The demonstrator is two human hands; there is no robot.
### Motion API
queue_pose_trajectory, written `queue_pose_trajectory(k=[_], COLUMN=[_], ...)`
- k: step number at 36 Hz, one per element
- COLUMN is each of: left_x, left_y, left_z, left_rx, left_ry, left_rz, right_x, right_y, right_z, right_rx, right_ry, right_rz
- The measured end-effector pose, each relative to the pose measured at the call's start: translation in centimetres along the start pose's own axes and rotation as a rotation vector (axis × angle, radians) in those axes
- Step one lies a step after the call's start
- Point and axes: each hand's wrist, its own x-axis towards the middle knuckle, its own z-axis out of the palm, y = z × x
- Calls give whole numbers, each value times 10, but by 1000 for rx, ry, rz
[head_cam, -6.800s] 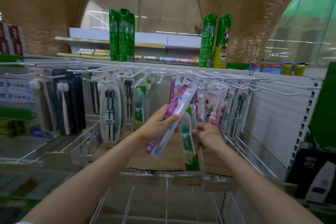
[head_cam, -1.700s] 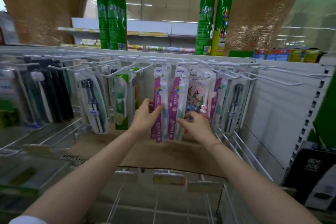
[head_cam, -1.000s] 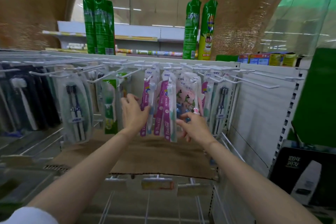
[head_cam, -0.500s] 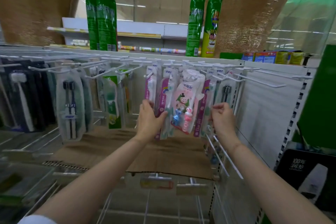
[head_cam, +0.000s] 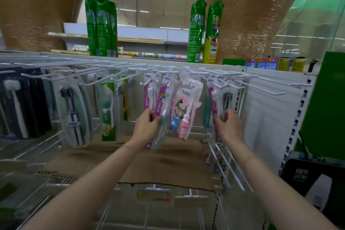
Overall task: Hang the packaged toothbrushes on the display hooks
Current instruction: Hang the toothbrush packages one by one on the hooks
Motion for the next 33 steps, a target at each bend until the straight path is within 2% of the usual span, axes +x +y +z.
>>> queue_pose_trajectory(k=[3, 10, 19, 25, 33], left_x=[-1, -8, -12, -12, -22], left_y=[1, 6, 6, 7, 9], left_z=[-7, -13, -33, -48, -40], left_rx=[-7, 31, 43, 87, 40], left_ry=[14, 28, 44, 46, 7], left_rz=[-13, 19, 38, 68, 41], right_x=[5, 11, -12, -23, -33], right_y=[6, 6, 2, -8, -18], right_z=[-13, -34, -30, -33, -32], right_rx=[-59, -131, -42, 14, 89], right_ry=[45, 85, -53, -73, -183], right_rz=[-42, 0, -28, -18, -23])
